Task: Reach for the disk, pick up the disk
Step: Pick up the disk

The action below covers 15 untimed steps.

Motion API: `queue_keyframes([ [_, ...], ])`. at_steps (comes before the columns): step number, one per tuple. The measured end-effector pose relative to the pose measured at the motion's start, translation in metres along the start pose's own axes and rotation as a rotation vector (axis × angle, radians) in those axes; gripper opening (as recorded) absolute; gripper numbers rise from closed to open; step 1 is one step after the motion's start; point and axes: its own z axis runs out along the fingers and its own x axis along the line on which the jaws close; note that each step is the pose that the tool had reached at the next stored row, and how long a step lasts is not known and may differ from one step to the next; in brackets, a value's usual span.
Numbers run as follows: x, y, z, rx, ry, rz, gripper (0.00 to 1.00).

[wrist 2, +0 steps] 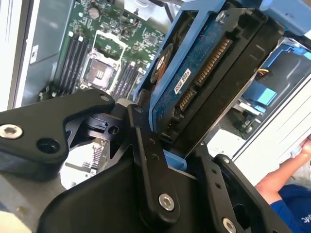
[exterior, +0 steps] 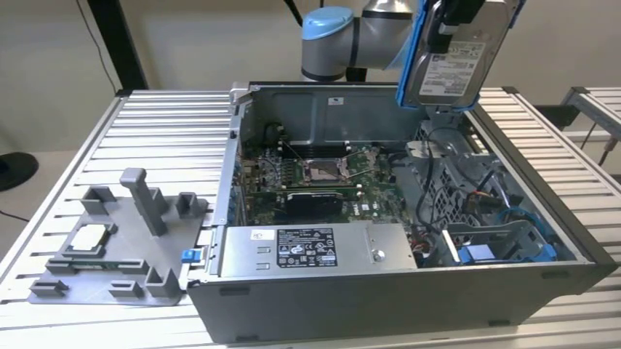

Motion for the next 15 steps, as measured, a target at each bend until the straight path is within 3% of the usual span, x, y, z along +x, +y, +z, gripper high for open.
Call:
queue_keyframes([
  [15, 0.0265, -0.0027, -0.0004, 0.0000, 0.0000, 0.000, 0.00],
])
